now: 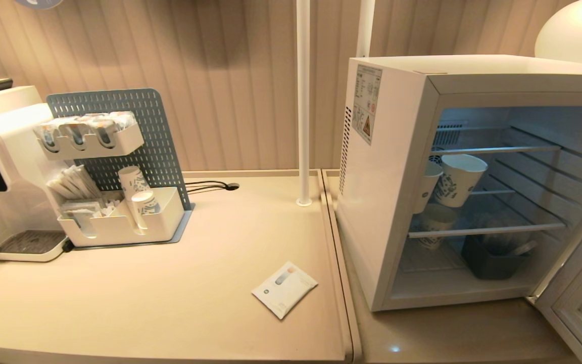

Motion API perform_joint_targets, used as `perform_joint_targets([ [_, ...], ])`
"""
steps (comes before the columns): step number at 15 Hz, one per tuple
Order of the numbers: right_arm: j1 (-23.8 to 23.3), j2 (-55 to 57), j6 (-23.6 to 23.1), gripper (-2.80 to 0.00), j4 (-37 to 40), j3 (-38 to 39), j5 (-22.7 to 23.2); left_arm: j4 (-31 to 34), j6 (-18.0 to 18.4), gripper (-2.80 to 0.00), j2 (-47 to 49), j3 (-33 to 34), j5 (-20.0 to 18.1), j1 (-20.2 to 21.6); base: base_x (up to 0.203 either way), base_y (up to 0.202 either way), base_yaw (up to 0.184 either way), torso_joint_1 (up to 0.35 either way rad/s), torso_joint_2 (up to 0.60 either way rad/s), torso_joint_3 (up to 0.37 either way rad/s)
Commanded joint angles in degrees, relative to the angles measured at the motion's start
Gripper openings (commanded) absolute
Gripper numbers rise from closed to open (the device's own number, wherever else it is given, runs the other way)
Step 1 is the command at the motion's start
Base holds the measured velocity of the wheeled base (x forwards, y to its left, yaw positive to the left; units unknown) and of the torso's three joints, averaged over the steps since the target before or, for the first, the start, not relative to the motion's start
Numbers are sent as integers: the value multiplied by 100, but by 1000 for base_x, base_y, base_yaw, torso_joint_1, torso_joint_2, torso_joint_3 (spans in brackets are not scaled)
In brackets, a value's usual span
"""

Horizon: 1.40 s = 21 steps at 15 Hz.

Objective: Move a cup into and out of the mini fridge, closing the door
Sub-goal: Place the yoghurt on the freezer

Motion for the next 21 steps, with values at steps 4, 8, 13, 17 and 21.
perform_joint_targets([
  [4,46,2835,-1,-280,1512,-3403,21,2,-4,-280,9,9,2,1,0,0,0,0,0,0],
  [8,364,3946,-320,-280,1880,-3941,-20,2,-13,-280,9,9,2,1,0,0,0,0,0,0],
  [13,1056,4286,-313,-280,1668,-3940,-48,-7,-31,-280,9,9,2,1,0,0,0,0,0,0],
  [17,1093,4430,-280,-280,1603,-3700,-173,-7,-48,-280,9,9,11,1,0,0,0,0,0,0],
  [21,1113,4455,-243,-280,1234,-3117,-183,-7,-58,-280,9,9,11,1,0,0,0,0,0,0],
])
